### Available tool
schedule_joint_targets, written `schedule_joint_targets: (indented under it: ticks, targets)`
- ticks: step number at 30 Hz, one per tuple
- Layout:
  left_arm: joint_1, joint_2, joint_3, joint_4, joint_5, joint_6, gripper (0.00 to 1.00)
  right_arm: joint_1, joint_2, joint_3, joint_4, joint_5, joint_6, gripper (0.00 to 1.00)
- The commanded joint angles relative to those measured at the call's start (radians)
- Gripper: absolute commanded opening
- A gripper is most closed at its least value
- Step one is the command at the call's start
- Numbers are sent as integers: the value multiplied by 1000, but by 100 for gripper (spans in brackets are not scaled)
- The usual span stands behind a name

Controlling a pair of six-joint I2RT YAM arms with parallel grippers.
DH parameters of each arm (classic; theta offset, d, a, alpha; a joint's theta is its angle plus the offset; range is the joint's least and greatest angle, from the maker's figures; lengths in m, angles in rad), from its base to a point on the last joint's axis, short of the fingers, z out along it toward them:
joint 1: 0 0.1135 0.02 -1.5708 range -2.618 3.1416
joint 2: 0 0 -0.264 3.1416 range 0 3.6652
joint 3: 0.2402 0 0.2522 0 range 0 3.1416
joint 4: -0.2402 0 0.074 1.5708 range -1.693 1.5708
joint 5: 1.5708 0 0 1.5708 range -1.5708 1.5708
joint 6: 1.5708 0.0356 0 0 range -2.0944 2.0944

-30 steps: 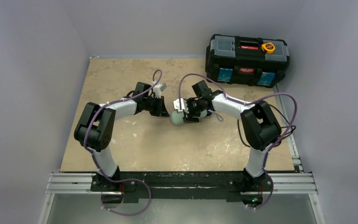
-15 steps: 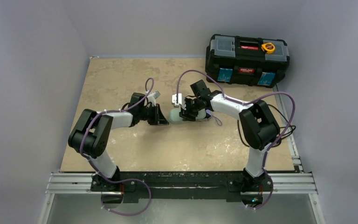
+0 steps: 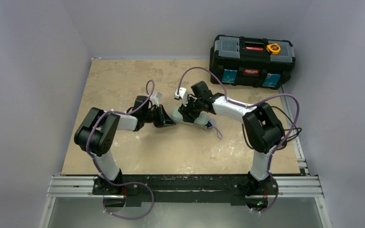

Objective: Open the umbrella

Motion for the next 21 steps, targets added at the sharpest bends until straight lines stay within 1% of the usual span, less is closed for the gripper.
schedule_joint_targets:
  ticks: [1,6,9,11,12,13,14,15,17,19,21]
  targets:
    - [-27,28,20,112,55,-90,0,24,8,-10,69,123,200,39]
    - [-41,45,37,143,63,-141,0,45,37,28,82,170,309,39]
    - [-39,37,37,131,50,-135,0,47,40,45,69,168,346,42]
    - [-24,25,40,85,34,-97,0,47,26,44,70,117,355,51]
    - [-11,18,44,66,29,-72,1,47,16,46,58,110,355,53]
    - [0,8,49,38,21,-50,8,47,8,49,46,87,358,55]
    - [14,-4,52,23,14,-32,12,45,0,60,27,60,356,58]
    - [27,-16,56,5,1,-16,15,44,-7,71,7,52,357,60]
    - [54,-36,72,-50,-29,24,19,39,-19,106,-42,14,371,68]
    - [68,-45,90,-81,-24,61,24,32,-29,139,-90,-28,389,73]
    - [74,-60,98,-88,-11,85,30,20,-42,164,-133,-89,392,77]
